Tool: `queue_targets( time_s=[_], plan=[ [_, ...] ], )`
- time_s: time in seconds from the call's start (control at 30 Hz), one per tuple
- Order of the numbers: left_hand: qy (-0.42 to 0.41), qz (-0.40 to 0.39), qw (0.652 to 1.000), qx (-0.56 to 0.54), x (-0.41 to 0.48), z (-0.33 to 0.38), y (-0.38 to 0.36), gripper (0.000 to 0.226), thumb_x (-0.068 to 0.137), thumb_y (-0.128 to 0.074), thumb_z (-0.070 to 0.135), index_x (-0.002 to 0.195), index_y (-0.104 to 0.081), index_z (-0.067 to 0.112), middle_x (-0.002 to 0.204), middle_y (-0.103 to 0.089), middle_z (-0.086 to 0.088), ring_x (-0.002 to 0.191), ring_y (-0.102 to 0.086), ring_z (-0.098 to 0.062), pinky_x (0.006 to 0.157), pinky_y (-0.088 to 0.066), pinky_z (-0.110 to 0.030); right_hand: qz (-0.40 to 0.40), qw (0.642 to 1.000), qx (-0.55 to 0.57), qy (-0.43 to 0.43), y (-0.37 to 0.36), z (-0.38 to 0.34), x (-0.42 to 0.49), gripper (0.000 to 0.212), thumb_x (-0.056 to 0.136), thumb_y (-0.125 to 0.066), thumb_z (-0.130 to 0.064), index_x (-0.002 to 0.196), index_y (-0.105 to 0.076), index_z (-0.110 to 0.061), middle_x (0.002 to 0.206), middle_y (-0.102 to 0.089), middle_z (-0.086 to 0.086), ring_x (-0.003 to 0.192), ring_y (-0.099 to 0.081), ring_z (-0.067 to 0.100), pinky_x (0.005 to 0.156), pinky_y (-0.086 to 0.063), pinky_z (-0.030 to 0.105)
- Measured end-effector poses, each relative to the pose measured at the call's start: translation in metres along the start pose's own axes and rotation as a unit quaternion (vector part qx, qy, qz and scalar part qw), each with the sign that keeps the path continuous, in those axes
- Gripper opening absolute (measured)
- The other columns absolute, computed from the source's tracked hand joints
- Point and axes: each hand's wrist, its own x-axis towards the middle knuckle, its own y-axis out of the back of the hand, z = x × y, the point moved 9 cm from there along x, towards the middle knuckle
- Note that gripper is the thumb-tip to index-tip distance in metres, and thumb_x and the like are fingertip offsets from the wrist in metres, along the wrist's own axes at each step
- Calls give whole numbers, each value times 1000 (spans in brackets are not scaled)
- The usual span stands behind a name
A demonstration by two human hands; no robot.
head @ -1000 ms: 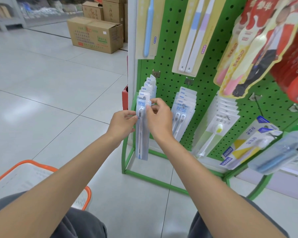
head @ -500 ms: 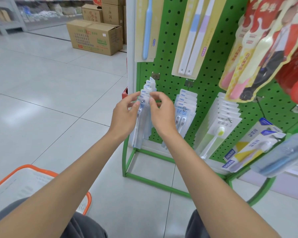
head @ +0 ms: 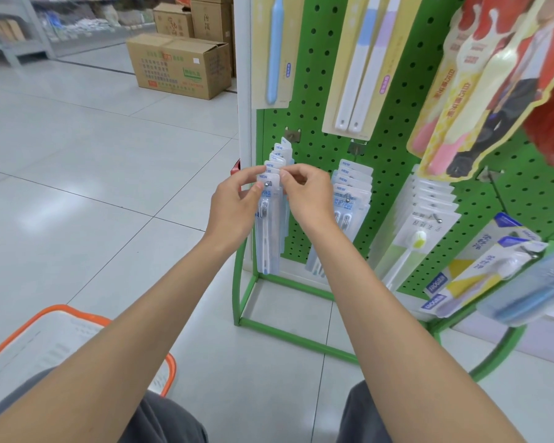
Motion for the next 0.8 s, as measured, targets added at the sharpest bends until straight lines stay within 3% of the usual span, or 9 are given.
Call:
queue_targets(
  time_s=[0.13,0.33,0.5,0.67,0.8],
  plan=[
    [7,4,1000,5,-1,-1,-1,30,100,-51,15,126,-64,21,117,-66,9,91,-61,0,82,-49,-15,41,999,-8,15,5,-4,-6,13,99,-52,-13,92,-63,-16,81,-61,-8,78,-57,10,70,-47,20],
    [15,2,1000,14,1,1,-2,28,101,-51,18,126,-63,24,121,-65,6,98,-61,-6,88,-50,-23,63,996,-46,46,17,-8,-15,16,98,-49,-11,91,-63,-12,88,-65,3,82,-61,20,74,-51,34],
    [22,-3,999,22,-5,9,0,34,102,-51,22,136,-54,25,120,-55,12,96,-59,-2,69,-39,1,42,993,-74,76,28,-9,-26,15,99,-49,-13,91,-62,-14,86,-63,1,78,-62,23,75,-53,40],
    [10,14,999,44,-15,12,4,34,99,-54,20,134,-54,21,128,-55,9,109,-56,-10,94,-44,-25,16,989,-105,103,37,-10,-49,16,99,-49,-13,93,-63,-14,84,-61,-3,75,-61,22,73,-52,37],
    [33,43,997,51,-32,4,9,11,95,-59,15,104,-62,19,107,-64,0,92,-60,-14,81,-50,-26,-7,995,-70,63,49,-1,-64,15,99,-51,-14,89,-62,-18,81,-62,-7,68,-65,19,67,-52,32]
  ],
)
